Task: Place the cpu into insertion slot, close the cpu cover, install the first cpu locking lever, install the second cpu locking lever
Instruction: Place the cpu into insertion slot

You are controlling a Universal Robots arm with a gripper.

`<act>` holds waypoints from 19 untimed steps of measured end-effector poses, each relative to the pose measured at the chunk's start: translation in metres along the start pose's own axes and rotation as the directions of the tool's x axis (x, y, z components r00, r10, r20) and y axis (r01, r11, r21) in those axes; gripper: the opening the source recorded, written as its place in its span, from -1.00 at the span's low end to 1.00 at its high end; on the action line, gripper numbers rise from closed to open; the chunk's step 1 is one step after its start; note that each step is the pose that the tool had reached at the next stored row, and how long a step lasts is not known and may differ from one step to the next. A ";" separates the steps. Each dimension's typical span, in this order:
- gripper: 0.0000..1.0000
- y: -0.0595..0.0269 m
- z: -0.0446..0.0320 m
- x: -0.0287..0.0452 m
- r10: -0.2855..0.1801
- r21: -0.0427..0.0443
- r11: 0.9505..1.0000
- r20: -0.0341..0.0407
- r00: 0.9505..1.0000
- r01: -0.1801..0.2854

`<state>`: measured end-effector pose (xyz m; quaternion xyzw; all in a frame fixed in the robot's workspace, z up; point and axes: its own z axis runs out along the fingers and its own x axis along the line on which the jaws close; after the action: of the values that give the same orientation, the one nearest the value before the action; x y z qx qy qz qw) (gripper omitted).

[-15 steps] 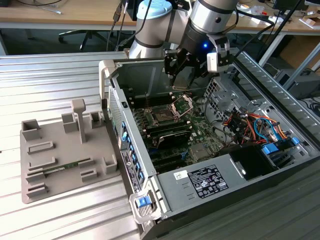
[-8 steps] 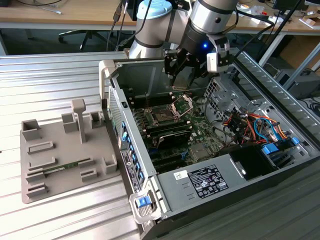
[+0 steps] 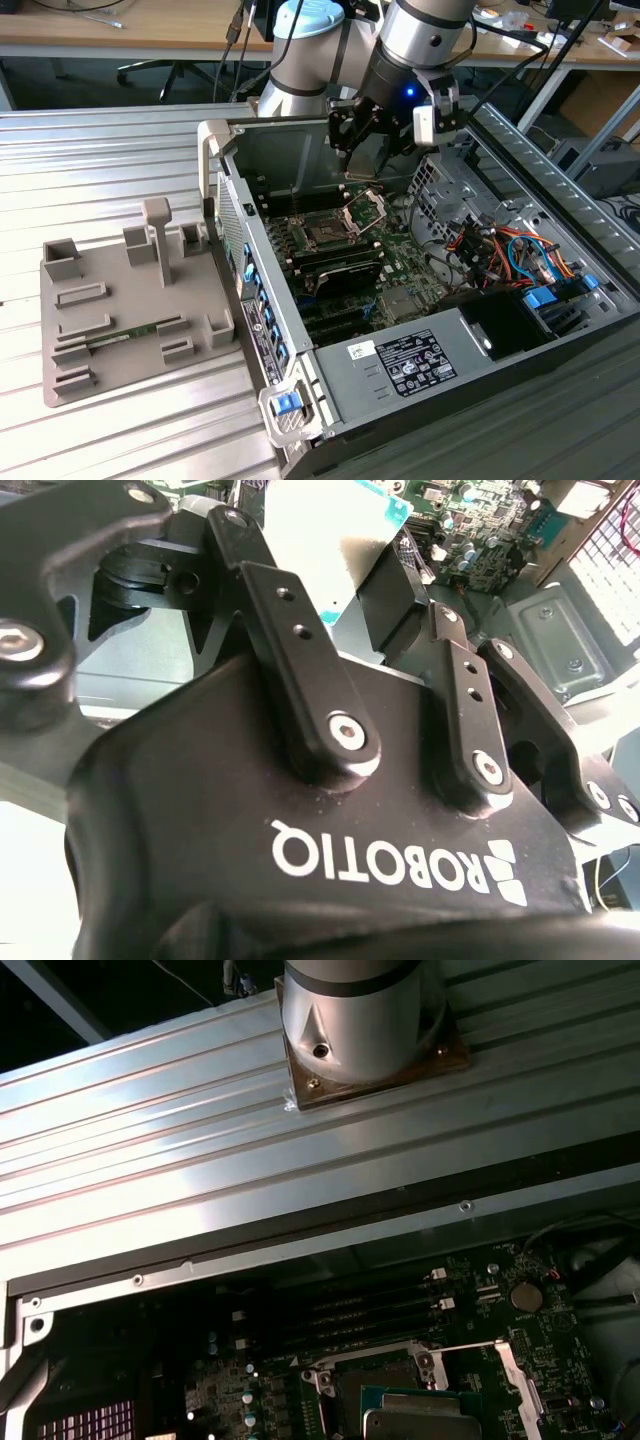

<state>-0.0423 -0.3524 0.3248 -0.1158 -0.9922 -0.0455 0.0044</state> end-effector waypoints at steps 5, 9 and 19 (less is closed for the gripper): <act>0.08 0.0000 0.0003 0.0000 0.003 0.000 1.000 0.000 1.000 -0.003; 0.08 -0.0001 0.0005 0.0000 0.006 0.000 1.000 0.000 1.000 -0.006; 0.08 -0.0001 0.0010 0.0000 0.011 0.000 1.000 0.001 1.000 -0.011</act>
<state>-0.0423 -0.3524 0.3238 -0.1213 -0.9916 -0.0455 0.0042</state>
